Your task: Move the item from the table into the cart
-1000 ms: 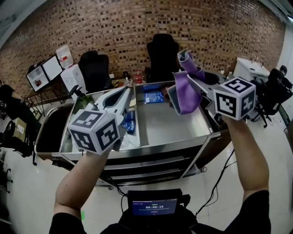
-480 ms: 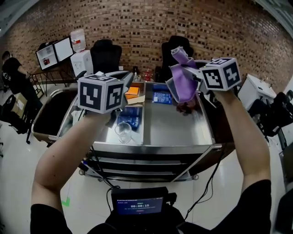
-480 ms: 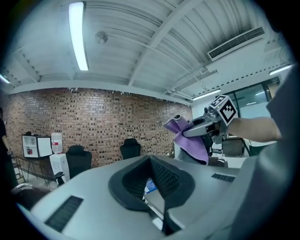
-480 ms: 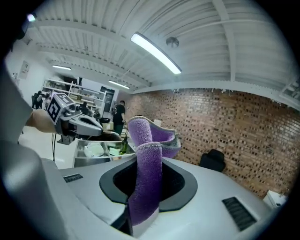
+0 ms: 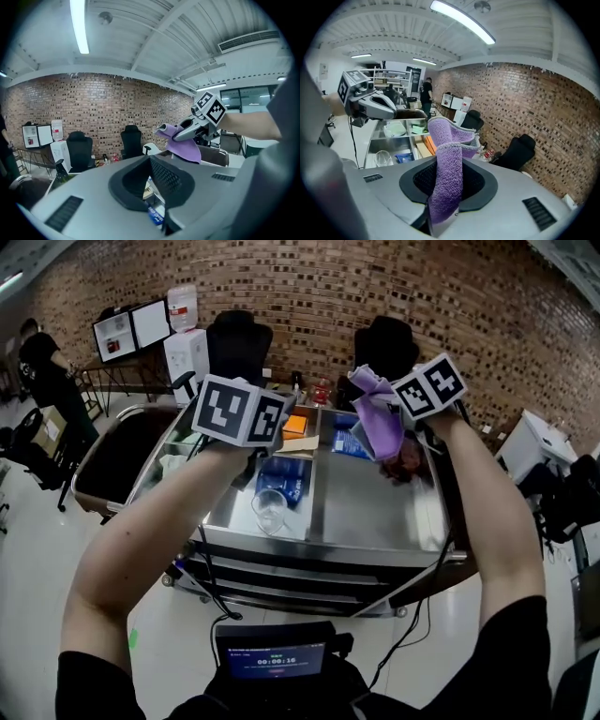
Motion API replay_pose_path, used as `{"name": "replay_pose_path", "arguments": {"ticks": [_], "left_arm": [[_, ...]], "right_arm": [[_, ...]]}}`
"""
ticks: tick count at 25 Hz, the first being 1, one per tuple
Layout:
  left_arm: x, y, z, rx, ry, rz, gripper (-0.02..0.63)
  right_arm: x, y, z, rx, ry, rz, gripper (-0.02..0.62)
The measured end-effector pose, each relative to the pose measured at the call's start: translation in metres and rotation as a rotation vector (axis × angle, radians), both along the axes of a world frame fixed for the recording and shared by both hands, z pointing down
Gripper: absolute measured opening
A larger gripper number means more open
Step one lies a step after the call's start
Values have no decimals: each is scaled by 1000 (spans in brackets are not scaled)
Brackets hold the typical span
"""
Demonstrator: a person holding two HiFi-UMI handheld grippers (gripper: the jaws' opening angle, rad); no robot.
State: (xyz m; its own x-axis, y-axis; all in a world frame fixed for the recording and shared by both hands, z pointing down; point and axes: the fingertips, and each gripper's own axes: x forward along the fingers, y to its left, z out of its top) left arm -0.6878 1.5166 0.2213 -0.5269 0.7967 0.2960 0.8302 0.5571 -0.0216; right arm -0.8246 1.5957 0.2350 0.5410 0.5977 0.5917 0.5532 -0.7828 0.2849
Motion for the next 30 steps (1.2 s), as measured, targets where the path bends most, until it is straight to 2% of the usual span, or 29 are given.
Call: {"name": "replay_pose_path", "arguments": {"ticks": [8,22,24,30], "left_arm": [[16,10,17,23,14,-16,-11],[27,59,64,93,-8,-7,-10],[33,63,68,92,-1,-13,-11],[58,76,75,64,-20,-70,-10]], "right_arm": [[8,35,44,77,-37,1,77],[34,129,157,229,-115,-11,78],[40,138,168,238,-107,-26,78],[46,162,213,262,-202,-44,80]]}}
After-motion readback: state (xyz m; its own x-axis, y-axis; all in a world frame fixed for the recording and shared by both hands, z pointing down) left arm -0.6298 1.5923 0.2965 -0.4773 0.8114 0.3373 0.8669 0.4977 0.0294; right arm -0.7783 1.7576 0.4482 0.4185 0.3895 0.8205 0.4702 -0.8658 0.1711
